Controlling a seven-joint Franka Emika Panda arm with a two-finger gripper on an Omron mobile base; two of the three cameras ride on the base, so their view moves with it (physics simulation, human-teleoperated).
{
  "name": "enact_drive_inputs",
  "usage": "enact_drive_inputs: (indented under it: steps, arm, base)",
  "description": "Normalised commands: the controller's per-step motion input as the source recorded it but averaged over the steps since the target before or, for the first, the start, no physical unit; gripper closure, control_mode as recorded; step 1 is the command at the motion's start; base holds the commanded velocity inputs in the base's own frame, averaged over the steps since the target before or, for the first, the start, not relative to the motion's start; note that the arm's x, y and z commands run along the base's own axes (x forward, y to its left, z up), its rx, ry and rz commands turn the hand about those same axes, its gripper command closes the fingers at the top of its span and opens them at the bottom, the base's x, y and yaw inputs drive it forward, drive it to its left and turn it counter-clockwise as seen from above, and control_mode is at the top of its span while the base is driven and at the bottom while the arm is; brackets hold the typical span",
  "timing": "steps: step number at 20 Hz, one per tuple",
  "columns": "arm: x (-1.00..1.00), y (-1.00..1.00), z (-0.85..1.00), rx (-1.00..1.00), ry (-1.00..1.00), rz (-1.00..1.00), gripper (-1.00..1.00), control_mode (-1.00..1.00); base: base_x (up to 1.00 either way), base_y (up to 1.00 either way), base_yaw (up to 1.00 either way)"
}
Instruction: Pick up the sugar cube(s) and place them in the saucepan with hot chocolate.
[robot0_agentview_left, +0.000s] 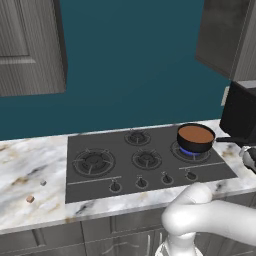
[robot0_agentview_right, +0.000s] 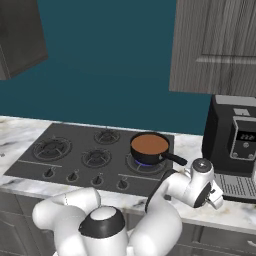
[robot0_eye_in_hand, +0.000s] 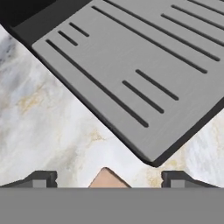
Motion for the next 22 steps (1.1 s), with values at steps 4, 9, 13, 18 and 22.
enact_drive_inputs:
  steps: [4, 9, 13, 18, 22]
  arm:
    - [-0.18, 0.00, -0.21, 0.00, 0.01, 0.00, 1.00, -1.00]
    - [-0.23, 0.00, -0.21, 0.00, 0.01, 0.00, 1.00, -1.00]
    - [-0.30, 0.00, -0.18, 0.00, 0.01, 0.00, 1.00, -1.00]
    - [-0.22, 0.02, -0.11, -0.03, 0.01, 0.00, 1.00, -1.00]
    - [-0.06, 0.00, -0.07, -0.03, 0.01, 0.00, 1.00, -1.00]
  base:
    - [0.00, 0.00, 0.00]
    - [0.00, 0.00, 0.00]
    - [0.00, 0.00, 0.00]
    - [0.00, 0.00, 0.00]
    - [0.00, 0.00, 0.00]
